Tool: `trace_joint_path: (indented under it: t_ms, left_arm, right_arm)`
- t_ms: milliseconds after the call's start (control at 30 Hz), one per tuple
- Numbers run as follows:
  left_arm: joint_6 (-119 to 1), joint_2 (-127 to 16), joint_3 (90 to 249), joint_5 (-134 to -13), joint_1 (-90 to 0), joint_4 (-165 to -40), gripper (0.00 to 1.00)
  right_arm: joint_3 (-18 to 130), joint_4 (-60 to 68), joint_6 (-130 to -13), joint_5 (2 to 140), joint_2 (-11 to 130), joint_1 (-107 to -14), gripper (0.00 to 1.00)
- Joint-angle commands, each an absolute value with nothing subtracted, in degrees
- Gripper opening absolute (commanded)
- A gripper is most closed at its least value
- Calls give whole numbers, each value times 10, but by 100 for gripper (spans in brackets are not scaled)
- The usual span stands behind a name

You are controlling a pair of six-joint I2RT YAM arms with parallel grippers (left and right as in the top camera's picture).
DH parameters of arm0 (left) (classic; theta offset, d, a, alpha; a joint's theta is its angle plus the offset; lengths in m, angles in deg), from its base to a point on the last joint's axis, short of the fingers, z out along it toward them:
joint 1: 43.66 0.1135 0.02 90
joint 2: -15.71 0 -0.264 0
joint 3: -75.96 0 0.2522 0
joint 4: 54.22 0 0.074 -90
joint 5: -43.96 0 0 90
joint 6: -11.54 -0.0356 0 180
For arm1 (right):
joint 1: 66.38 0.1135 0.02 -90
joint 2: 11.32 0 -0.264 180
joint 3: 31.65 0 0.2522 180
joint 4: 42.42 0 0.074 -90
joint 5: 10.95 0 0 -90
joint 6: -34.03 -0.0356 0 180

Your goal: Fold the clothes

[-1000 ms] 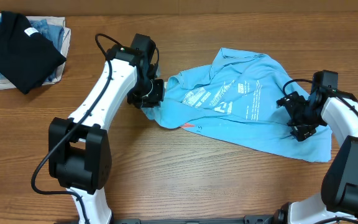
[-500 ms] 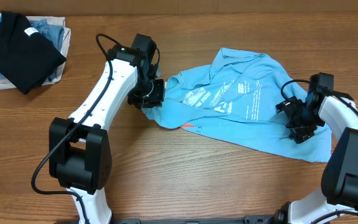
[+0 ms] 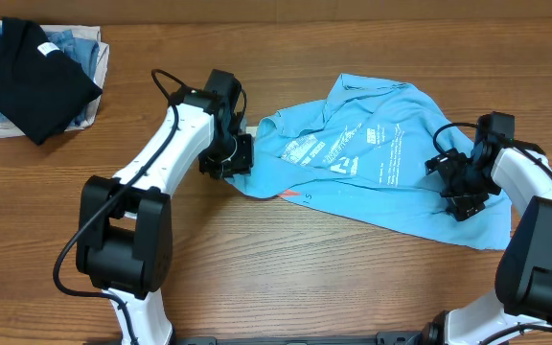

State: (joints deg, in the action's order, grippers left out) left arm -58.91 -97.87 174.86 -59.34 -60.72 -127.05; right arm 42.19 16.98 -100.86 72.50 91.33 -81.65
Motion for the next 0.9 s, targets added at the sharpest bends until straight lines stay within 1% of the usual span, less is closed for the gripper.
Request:
trace_joint_path:
  t_ms: [0, 33, 133, 400, 433, 500, 567, 633, 667, 733, 767, 867]
  left_arm:
    - [-594, -971, 1741, -594, -609, -1262, 35]
    - [-593, -971, 1741, -594, -609, -1262, 33]
    - [-591, -971, 1741, -595, -609, -1262, 23]
    - [-591, -971, 1741, -596, -609, -1263, 24]
    - [-592, -971, 1741, -596, -609, -1263, 24]
    - [-592, -971, 1741, -596, -609, -1264, 24]
    - [-592, -971, 1741, -596, -609, -1264, 24]
    - [-592, -971, 1741, -596, -609, -1263, 23]
    - [-592, -971, 1741, -596, -609, -1263, 22]
    - [-592, -971, 1741, -596, -609, -1262, 14]
    - [-592, -971, 1741, -596, -609, -1261, 4]
    - [-592, -971, 1741, -596, -609, -1260, 4]
  right_arm:
    - [413, 177, -1012, 734, 935, -814, 90]
    - [413, 180, -1012, 734, 935, -814, 87]
    - [413, 186, -1012, 734, 936, -814, 73]
    - [413, 177, -1019, 735, 951, -814, 72]
    - [413, 178, -1021, 735, 954, -815, 69]
    - [413, 178, -1025, 735, 959, -815, 59]
    - [413, 177, -1025, 737, 960, -815, 46]
    - [413, 177, -1026, 737, 960, -815, 31]
    - [413, 177, -1030, 737, 960, -815, 26]
    - [413, 179, -1042, 739, 960, -815, 13]
    - [414, 179, -1043, 739, 960, -815, 4]
    - [423, 189, -1043, 739, 960, -815, 4]
